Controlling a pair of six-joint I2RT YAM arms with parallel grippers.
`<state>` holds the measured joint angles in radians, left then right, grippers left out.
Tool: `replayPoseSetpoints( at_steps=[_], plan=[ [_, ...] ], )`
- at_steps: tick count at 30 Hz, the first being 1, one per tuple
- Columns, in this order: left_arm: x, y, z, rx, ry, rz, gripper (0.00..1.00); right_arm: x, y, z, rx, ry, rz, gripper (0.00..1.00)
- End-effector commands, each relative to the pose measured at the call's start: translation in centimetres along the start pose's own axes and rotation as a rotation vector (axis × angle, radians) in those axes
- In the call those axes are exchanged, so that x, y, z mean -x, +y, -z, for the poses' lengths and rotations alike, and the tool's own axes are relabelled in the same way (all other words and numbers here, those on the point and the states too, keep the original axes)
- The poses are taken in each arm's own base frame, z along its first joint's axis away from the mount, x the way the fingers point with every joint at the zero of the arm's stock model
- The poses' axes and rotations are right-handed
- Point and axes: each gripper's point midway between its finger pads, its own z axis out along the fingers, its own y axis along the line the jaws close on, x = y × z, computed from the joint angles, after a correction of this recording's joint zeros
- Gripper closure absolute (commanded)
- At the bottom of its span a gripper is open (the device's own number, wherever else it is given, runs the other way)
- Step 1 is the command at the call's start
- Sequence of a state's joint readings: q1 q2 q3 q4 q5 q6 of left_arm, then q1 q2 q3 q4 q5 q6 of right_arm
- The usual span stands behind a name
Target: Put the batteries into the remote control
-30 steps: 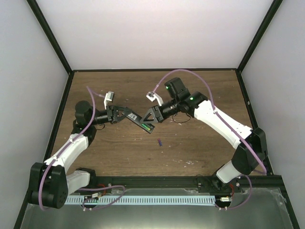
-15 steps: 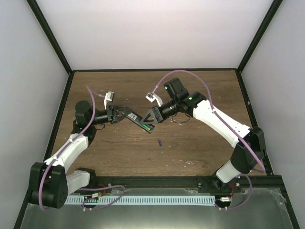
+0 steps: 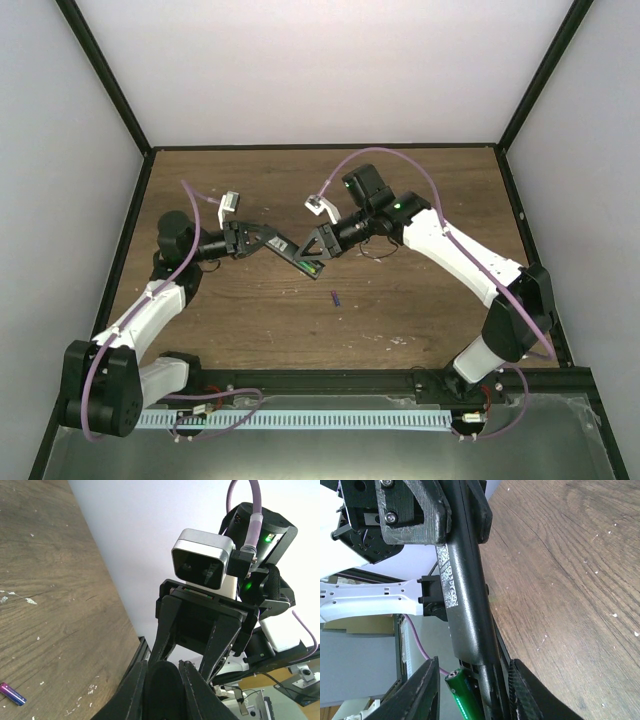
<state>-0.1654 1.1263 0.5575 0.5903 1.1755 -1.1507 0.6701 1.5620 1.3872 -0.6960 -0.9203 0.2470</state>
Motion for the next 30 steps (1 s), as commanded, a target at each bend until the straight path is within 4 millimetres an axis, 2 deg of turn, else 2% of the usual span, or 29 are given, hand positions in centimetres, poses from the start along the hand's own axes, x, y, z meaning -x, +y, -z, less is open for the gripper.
replayPoseSetpoints(
  at_steps=[1,30],
  plan=[
    [0.4,-1.3,-0.1,-0.024,-0.002,-0.065,1.0,0.3,0.7,0.3,0.021,-0.002,0.022,0.7],
    [0.8,-1.2,-0.1,-0.023,-0.018,-0.062,1.0,-1.7,0.6,0.3,0.042,0.018,0.043,0.75]
  ],
)
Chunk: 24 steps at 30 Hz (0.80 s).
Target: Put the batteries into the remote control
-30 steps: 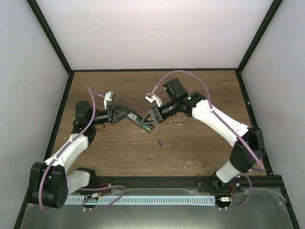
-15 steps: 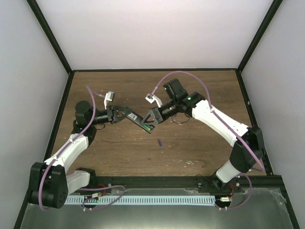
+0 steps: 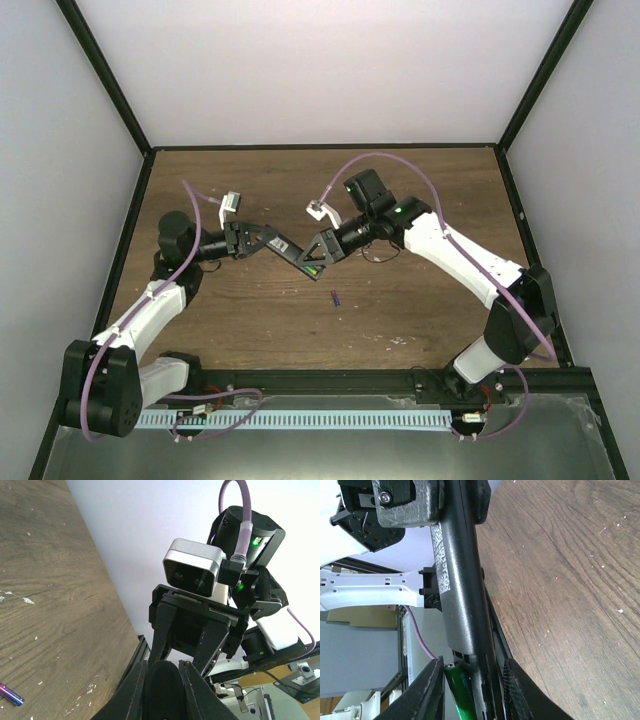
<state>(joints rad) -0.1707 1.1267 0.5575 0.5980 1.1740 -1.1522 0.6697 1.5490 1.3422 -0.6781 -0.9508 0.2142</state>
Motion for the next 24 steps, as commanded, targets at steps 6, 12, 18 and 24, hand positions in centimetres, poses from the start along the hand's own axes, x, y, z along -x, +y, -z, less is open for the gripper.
replayPoseSetpoints(
  at_steps=[6,12,18,24],
  plan=[
    [1.04,-1.32,-0.11,-0.024,-0.02,-0.061,1.0,-1.01,0.66,0.46,0.019,0.007,0.028,0.78],
    [1.22,-1.45,-0.15,-0.028,-0.02,-0.061,1.0,-1.04,0.75,0.49,0.023,0.005,0.044,0.82],
    [1.41,-1.72,-0.16,-0.035,-0.022,-0.066,1.0,-1.35,0.57,0.35,0.028,0.012,0.047,0.81],
    [1.39,-1.33,-0.25,-0.03,-0.018,-0.06,1.0,-0.6,1.53,0.71,0.05,-0.005,0.076,0.7]
  ],
)
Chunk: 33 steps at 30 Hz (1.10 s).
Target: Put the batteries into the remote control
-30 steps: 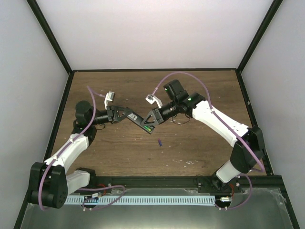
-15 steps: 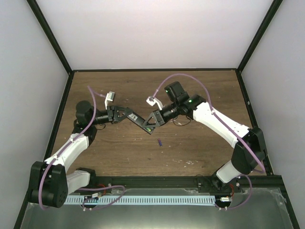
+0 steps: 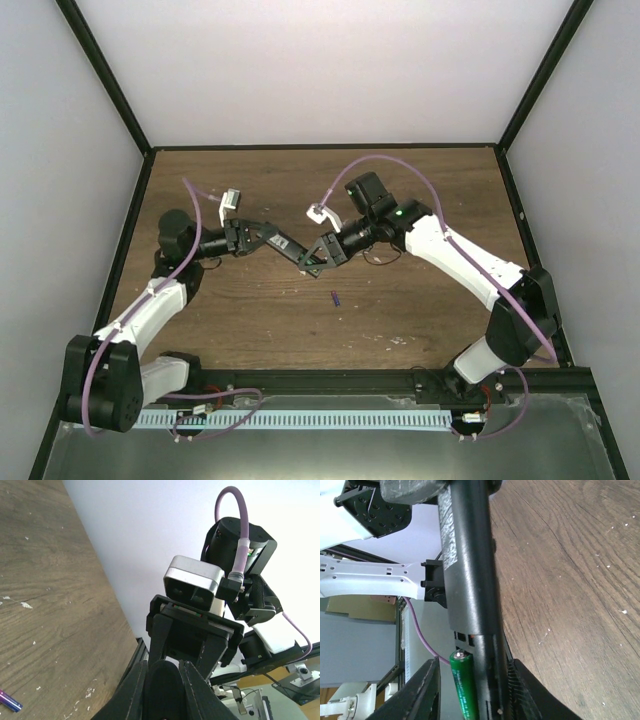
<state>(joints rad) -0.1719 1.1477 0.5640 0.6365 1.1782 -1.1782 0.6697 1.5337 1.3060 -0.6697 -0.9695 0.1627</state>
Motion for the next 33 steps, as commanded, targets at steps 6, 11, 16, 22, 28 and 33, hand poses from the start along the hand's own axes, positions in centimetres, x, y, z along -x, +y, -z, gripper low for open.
replayPoseSetpoints(
  at_steps=[6,11,16,22,28,33],
  plan=[
    [1.1,-1.1,-0.1,-0.013,-0.015,-0.071,1.0,1.3,2.9,1.2,0.075,-0.04,0.051,0.66],
    [1.0,-1.2,-0.1,-0.015,-0.011,-0.07,1.0,1.9,3.0,1.5,0.057,-0.061,0.052,0.63],
    [1.0,-1.3,-0.1,-0.017,-0.011,-0.071,1.0,2.8,2.6,2.4,0.026,-0.106,0.035,0.61],
    [0.9,-1.5,-0.1,-0.021,-0.007,-0.075,1.0,3.8,1.6,3.4,-0.04,-0.165,0.011,0.54],
    [0.9,-1.7,-0.1,-0.025,-0.004,-0.077,1.0,4.0,0.3,3.7,-0.122,-0.185,0.008,0.52],
    [0.8,-1.8,-0.1,-0.027,-0.003,-0.076,1.0,3.6,-1.2,3.7,-0.195,-0.174,-0.012,0.53]
  ],
)
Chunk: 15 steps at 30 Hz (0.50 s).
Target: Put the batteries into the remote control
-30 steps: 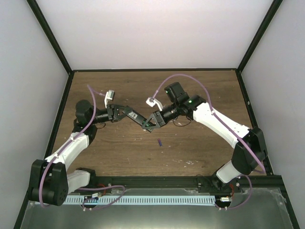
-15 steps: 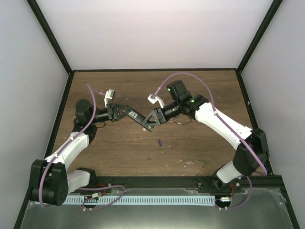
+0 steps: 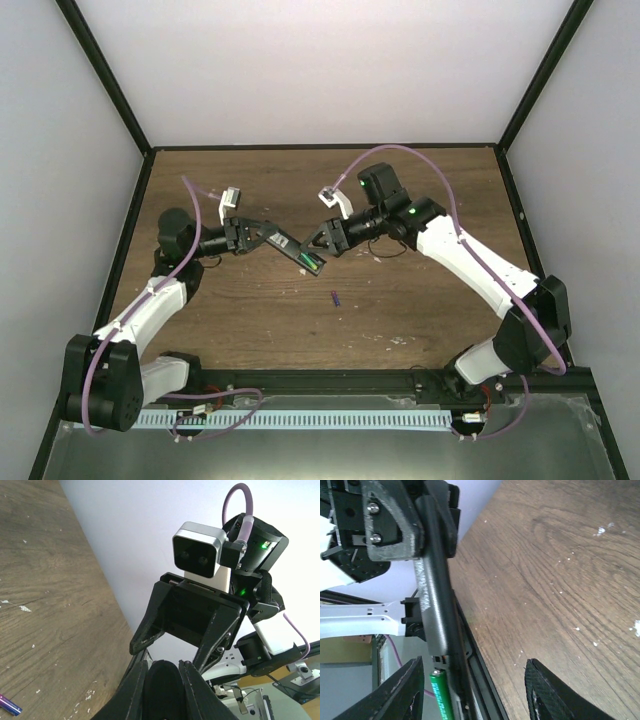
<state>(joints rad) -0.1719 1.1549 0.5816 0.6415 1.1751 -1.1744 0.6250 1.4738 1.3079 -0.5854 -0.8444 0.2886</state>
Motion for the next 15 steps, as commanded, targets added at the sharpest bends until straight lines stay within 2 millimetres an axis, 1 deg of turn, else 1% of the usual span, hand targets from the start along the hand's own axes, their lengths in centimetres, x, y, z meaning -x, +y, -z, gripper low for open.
replayPoseSetpoints(
  at_steps=[1,11,15],
  plan=[
    [0.34,-1.39,0.06,-0.023,0.002,-0.058,1.0,0.75,-0.45,0.89,-0.076,-0.027,0.021,0.53],
    [0.12,-1.4,0.16,-0.02,0.003,-0.059,1.0,0.36,-0.91,0.89,-0.1,-0.021,0.018,0.53],
    [0.03,-1.36,0.15,-0.019,0.005,-0.059,1.0,0.13,-0.73,0.78,-0.093,-0.012,0.024,0.53]
  ],
)
